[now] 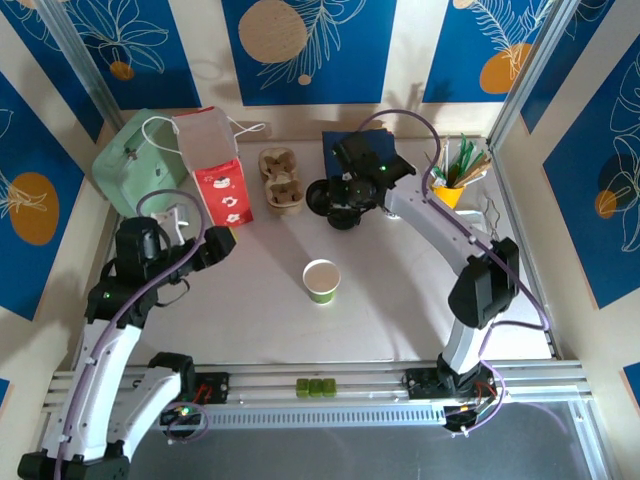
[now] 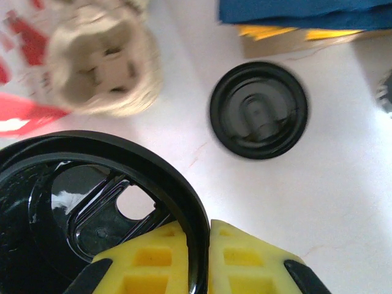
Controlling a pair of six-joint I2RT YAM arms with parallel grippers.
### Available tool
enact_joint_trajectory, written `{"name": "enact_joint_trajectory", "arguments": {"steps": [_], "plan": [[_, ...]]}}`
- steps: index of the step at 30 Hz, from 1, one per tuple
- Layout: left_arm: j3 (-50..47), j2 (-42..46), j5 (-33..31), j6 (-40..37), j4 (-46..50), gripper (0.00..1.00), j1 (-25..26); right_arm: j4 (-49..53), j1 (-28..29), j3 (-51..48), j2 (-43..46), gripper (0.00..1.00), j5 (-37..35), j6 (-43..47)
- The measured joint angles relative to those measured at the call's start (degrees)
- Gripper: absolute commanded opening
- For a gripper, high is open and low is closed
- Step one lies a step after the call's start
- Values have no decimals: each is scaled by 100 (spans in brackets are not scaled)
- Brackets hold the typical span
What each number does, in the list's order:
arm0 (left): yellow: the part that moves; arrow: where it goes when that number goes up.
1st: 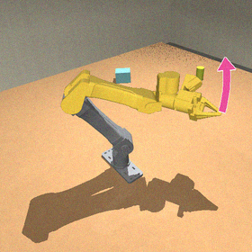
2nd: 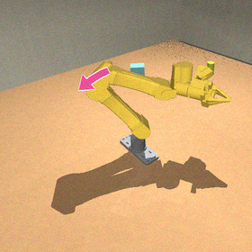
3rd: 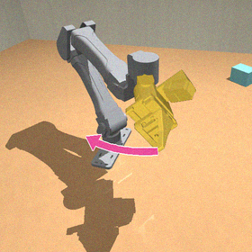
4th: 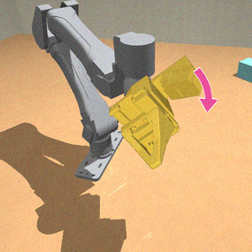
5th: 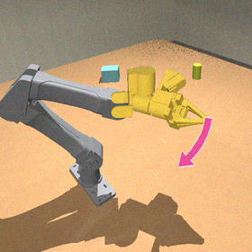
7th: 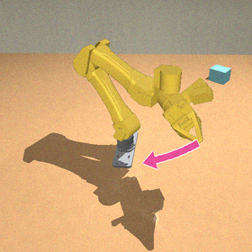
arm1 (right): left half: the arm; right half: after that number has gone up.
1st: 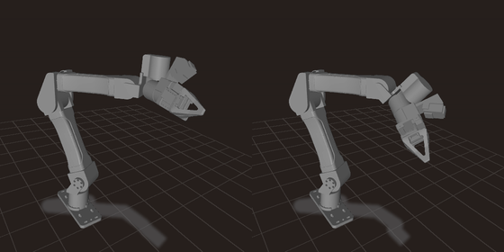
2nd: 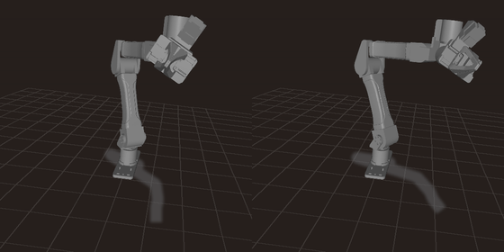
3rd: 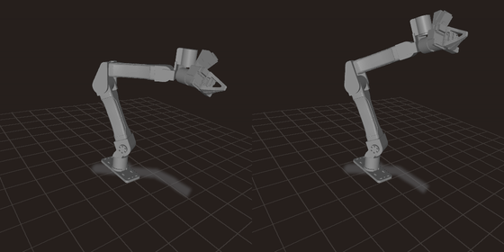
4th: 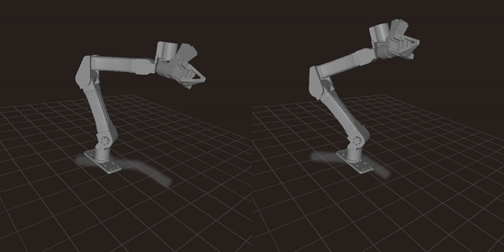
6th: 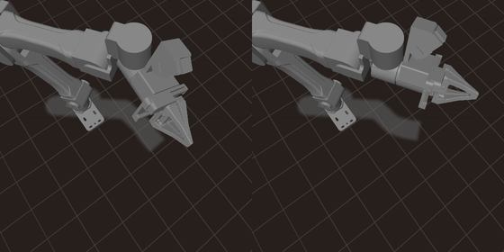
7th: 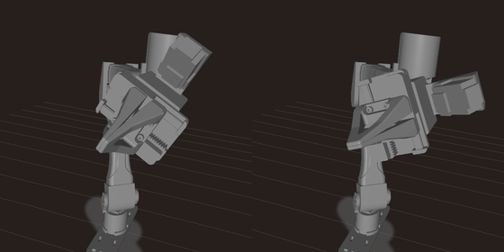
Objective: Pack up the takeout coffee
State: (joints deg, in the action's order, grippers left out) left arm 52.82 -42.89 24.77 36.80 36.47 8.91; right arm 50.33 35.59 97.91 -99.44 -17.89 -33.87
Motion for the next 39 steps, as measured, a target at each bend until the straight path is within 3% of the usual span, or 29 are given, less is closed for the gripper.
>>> {"name": "enact_joint_trajectory", "arguments": {"steps": [8, 20, 32, 39], "plan": [[647, -584, 852, 402, -76, 83, 380, -223, 708, -352, 656, 12, 776, -133], [903, -1246, 1075, 638, -90, 67, 1510, -446, 1388, -398, 824, 12, 1082, -354], [898, -1305, 953, 649, -223, 45, 1598, -468, 1478, -398, 824, 12, 1152, -439], [815, -1187, 793, 688, -323, 40, 1598, -490, 1513, -398, 846, 12, 1217, -518]]}}
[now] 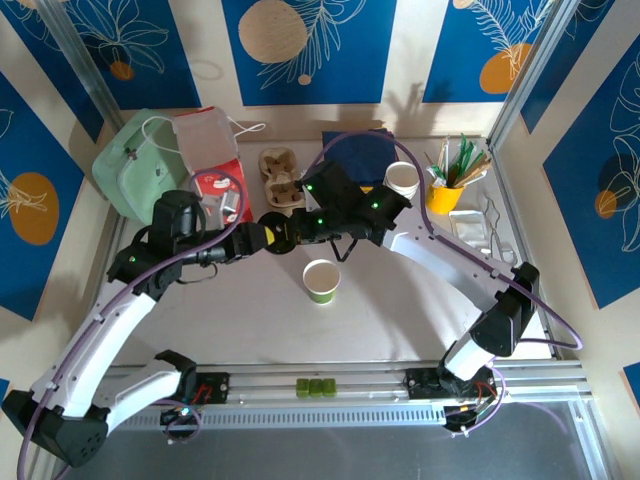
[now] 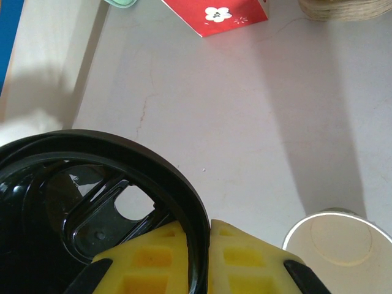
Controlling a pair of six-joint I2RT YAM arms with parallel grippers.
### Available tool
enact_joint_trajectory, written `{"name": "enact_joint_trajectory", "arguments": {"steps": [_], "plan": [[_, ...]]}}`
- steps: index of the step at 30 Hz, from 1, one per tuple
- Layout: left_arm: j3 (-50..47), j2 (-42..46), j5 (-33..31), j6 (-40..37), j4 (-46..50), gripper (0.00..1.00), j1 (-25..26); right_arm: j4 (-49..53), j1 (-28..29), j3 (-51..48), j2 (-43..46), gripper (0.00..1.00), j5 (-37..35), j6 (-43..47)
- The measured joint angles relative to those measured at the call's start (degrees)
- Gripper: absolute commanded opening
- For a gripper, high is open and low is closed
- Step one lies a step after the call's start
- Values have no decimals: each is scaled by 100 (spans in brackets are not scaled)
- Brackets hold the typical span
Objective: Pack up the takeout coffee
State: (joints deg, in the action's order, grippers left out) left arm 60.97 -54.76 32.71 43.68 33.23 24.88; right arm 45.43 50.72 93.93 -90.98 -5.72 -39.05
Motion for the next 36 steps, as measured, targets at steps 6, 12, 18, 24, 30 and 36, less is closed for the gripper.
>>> {"name": "enact_joint_trajectory", "arguments": {"steps": [6, 12, 18, 24, 30, 36], "plan": [[-46, 66, -44, 7, -116, 36, 0, -28, 55, -63, 155, 12, 24, -15], [-72, 76, -83, 122, -188, 27, 0, -92, 74, -149, 238, 13, 39, -48], [-208, 162, -85, 278, -330, 17, 0, -125, 92, -186, 249, 15, 31, -90], [-269, 254, -127, 323, -374, 11, 0, -262, 109, -343, 459, 26, 44, -57], [-269, 352, -173, 321, -365, 11, 0, -417, 140, -538, 828, 41, -4, 214], [-201, 380, -291, 345, -81, 13, -2, -955, 140, -1152, 1598, 51, -24, 1005]]}}
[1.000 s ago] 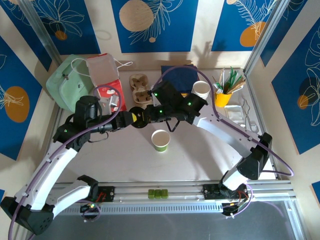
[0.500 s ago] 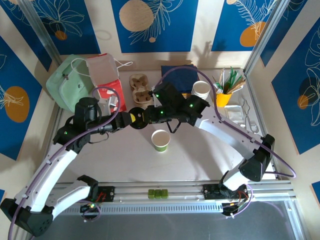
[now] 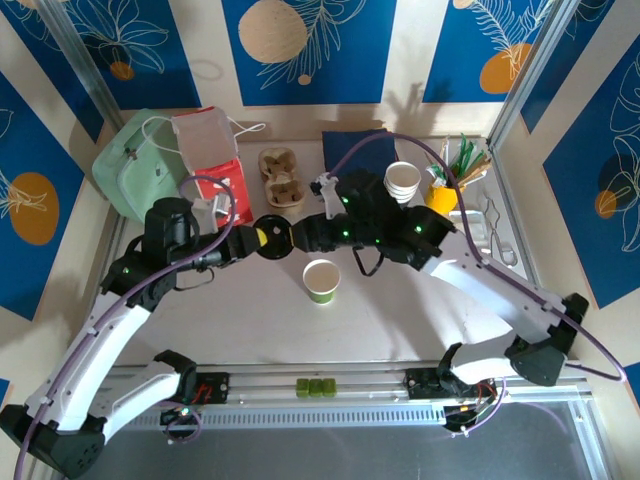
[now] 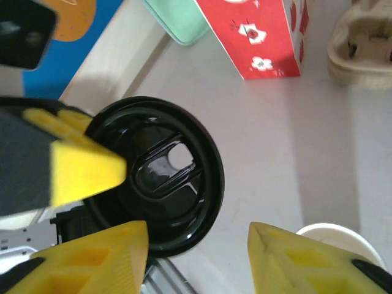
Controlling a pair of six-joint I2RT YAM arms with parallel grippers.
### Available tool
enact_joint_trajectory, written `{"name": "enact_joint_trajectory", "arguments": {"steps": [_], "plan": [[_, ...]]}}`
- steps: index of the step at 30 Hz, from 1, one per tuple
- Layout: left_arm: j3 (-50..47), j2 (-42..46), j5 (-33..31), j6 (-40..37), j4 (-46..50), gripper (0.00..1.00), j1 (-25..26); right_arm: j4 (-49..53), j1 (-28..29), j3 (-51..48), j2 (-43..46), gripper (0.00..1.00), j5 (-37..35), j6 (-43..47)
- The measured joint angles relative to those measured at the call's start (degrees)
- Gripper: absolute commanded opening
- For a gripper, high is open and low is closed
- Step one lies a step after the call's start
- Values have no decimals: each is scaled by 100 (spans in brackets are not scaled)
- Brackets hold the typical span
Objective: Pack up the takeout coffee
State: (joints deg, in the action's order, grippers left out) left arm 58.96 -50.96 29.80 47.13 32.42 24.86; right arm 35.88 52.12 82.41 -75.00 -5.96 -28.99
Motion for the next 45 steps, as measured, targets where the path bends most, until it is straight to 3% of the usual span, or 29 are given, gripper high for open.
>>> {"name": "enact_joint_trajectory", "arguments": {"steps": [13, 28, 37, 45], "plan": [[107, 90, -13, 372, 769, 13, -107, -1484, -87, -1626, 1519, 49, -37, 2940], [262, 59, 374, 1032, 1049, 14, -151, -2332, 420, -2476, 1707, 42, 109, 6507], [260, -13, 560, 1582, 986, 12, -151, -3254, 1012, -2920, 1589, 39, -247, 7654], [260, -20, 623, 1836, 896, 12, -151, -3740, 1228, -2973, 1349, 38, -695, 8089]]}}
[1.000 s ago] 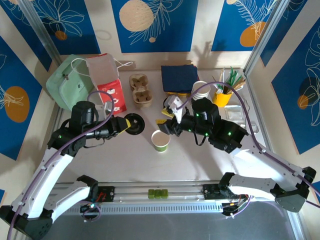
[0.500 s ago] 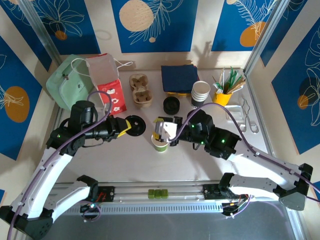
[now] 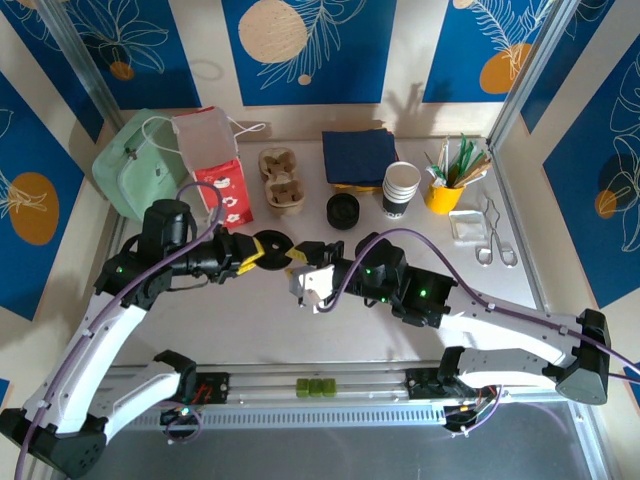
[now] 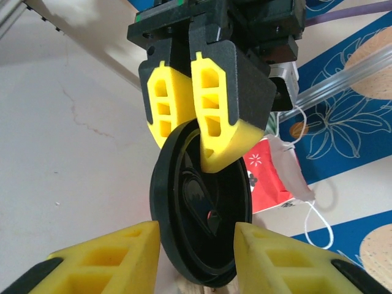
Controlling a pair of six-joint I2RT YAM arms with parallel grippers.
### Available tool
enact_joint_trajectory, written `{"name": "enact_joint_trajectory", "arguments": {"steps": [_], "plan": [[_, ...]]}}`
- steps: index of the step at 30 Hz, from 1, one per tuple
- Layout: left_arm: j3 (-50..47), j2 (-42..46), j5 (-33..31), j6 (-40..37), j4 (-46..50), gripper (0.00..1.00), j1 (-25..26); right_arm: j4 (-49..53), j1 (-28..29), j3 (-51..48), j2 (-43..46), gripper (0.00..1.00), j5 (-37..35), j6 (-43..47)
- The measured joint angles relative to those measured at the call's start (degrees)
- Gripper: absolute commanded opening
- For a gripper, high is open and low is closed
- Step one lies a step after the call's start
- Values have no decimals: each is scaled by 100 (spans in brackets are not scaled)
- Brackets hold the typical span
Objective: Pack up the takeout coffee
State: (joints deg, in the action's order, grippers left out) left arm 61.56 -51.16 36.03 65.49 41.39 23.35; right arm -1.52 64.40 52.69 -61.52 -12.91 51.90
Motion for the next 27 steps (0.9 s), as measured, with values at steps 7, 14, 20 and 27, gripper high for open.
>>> {"name": "enact_joint_trajectory", "arguments": {"steps": [7, 14, 20, 27], "plan": [[-37, 37, 0, 81, -48, 12, 0, -92, 42, 0, 0, 37, -133, 136], [-42, 83, 0, 170, -63, 12, 2, -59, 52, -2, 0, 42, -195, 195], [-44, 125, 0, 177, -66, 12, 0, -35, 52, -70, 24, 39, -195, 216], [-50, 197, 0, 264, -177, 11, 0, -22, 50, -74, 22, 31, -212, 275]]}}
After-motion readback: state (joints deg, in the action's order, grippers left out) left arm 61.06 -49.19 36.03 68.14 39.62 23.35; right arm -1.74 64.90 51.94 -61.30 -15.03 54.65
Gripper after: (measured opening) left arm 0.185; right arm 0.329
